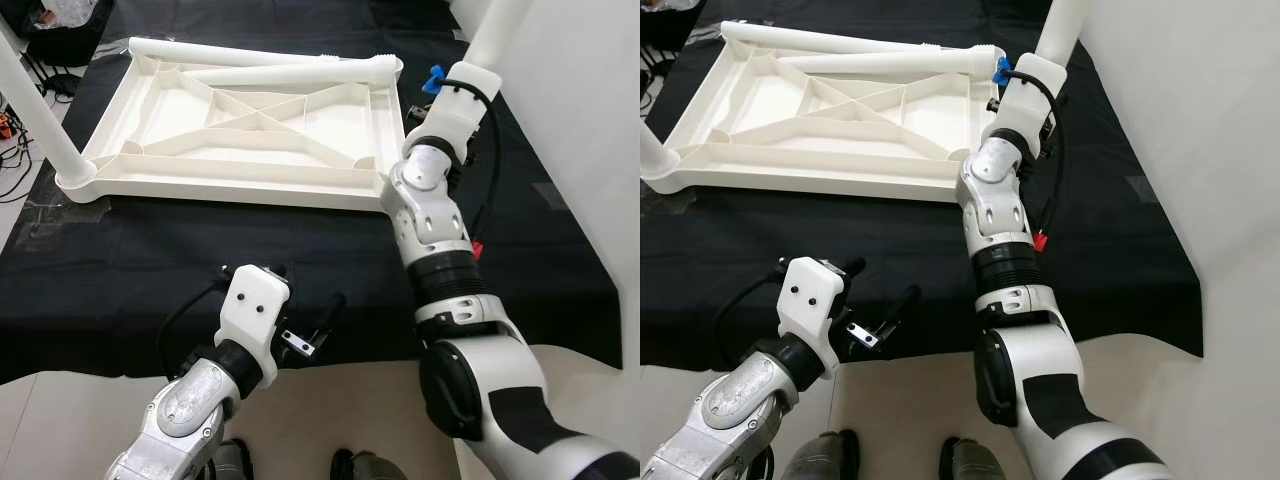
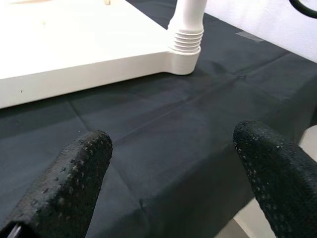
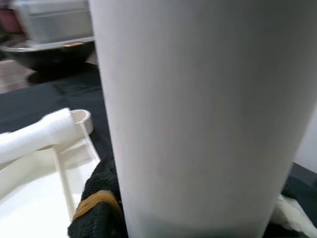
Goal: Building children table
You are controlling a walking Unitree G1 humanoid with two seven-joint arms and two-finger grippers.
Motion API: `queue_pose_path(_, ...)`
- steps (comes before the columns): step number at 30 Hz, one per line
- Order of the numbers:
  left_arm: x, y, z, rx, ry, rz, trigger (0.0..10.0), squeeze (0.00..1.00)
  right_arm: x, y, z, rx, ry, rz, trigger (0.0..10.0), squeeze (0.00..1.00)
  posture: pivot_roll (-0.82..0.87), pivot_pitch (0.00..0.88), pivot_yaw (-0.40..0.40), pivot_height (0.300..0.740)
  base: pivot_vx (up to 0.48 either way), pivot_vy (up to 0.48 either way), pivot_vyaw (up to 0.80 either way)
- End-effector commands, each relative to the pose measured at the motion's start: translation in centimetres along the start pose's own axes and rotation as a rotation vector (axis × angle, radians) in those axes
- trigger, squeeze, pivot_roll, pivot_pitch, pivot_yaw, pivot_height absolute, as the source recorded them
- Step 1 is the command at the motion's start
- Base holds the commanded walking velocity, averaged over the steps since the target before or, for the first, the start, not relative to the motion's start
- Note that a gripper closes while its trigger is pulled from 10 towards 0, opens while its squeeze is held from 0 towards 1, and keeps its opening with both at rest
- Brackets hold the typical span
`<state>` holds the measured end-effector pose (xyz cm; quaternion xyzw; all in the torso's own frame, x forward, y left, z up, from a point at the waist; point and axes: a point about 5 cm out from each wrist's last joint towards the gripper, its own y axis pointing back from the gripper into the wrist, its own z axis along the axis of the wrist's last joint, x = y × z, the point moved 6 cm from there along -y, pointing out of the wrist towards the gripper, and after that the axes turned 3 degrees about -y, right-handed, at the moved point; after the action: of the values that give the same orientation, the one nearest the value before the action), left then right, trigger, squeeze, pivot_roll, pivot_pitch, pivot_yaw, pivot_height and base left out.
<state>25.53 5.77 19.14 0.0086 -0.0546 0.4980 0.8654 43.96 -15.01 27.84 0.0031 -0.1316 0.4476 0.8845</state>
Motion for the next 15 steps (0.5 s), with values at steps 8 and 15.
queue_pose_path(8, -0.1, 0.1, -0.3, 0.011, 0.005, 0.001, 10.0, 0.00, -3.1, 1.2, -7.7, 0.246, 0.143, -0.154, 10.0, 0.00, 0.08, 0.232, -0.072, 0.740, 0.000, 0.000, 0.00)
queue_pose_path(15, 0.0, 0.1, -0.4, 0.014, 0.004, 0.003, 10.0, 0.00, -1.9, 1.4, -6.9, 0.192, 0.131, -0.086, 10.0, 0.00, 0.08, 0.234, -0.073, 0.740, 0.000, 0.000, 0.00)
